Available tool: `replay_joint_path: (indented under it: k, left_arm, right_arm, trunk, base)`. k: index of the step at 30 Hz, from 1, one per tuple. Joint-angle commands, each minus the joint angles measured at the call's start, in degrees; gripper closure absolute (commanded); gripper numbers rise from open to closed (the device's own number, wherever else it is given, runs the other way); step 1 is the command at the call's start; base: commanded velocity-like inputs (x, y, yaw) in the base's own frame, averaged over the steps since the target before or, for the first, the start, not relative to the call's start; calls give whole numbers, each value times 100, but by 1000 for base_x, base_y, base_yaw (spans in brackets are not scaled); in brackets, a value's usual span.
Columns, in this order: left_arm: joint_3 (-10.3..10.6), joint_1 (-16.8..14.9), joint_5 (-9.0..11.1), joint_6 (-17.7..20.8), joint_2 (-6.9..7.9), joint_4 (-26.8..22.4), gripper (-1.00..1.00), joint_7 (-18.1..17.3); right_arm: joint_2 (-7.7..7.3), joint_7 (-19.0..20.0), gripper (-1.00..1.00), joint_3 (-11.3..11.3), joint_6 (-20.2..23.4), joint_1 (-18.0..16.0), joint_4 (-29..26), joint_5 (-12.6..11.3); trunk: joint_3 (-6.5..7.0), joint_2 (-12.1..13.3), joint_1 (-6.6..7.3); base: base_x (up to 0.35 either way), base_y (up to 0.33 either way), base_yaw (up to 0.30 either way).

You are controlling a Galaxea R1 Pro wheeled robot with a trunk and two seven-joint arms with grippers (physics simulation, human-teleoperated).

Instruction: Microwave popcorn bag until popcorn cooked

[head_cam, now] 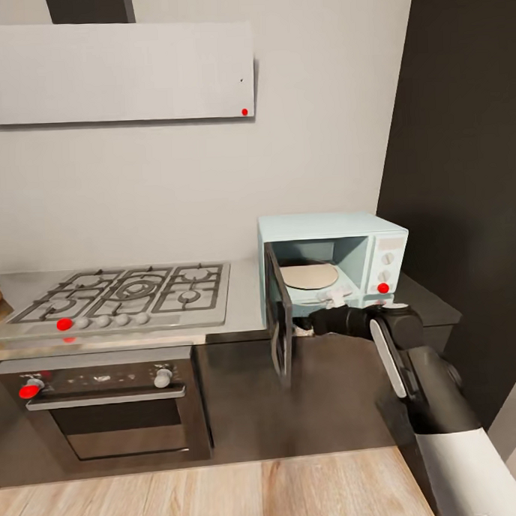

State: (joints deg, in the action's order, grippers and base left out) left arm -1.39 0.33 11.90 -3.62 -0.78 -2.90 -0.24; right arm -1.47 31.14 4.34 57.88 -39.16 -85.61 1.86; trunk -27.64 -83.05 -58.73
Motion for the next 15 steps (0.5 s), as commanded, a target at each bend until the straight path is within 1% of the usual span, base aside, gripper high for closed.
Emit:
replay_joint_path:
  k: [1, 2, 4, 6, 8, 10, 11, 14, 15]
  left_arm:
    - [-11, 2, 32, -7, -1, -8, -100, -2]
    - [-11, 2, 32, -7, -1, -7, -100, -2]
    - [-11, 2, 32, -7, -1, -8, -100, -2]
    - [-11, 2, 32, -7, -1, -8, -100, -2]
    - [-11, 2, 36, -7, -1, -8, -100, -2]
    - [-15, 2, 39, -7, -1, -8, -100, -2]
    - [-16, 2, 40, -7, -1, -8, -100, -2]
    - [-19, 2, 44, -7, -1, -8, -100, -2]
    - [-19, 2, 46, -7, -1, -8, -100, -2]
  right_arm:
    - [-53, -23, -100, -96, 10, -4, 9, 61]
    - [-115, -90, -100, -208, -11, -4, 44, 167]
    - [-195, -190, -100, -295, -41, -4, 291, 327]
    - [-292, -352, -100, -374, -109, -4, 859, 433]
    - [-337, -549, -100, -432, -416, -4, 1493, 457]
    - [-369, -815, -100, -465, -983, -4, 2521, 462]
    - [-381, -893, -100, -475, -1183, -4, 2904, 463]
    - [-445, -1074, -100, -485, -2204, -4, 4761, 464]
    - [-450, -1102, -100, -486, -2464, -4, 5181, 464]
  trunk:
    - [-5, -3, 0]
    - [-5, -3, 0]
    - [-5, -3, 0]
    - [-5, -3, 0]
    - [-5, -3, 0]
    - [-5, -3, 0]
    - [-5, -3, 0]
    - [-5, -3, 0]
    - [-5, -3, 0]
  base:
    - [0, 0, 0]
    - [0, 0, 0]
    - [0, 0, 0]
    - [0, 0, 0]
    - [0, 0, 0]
    - [0, 0, 0]
    - [0, 0, 0]
    - [0, 0, 0]
    - [0, 0, 0]
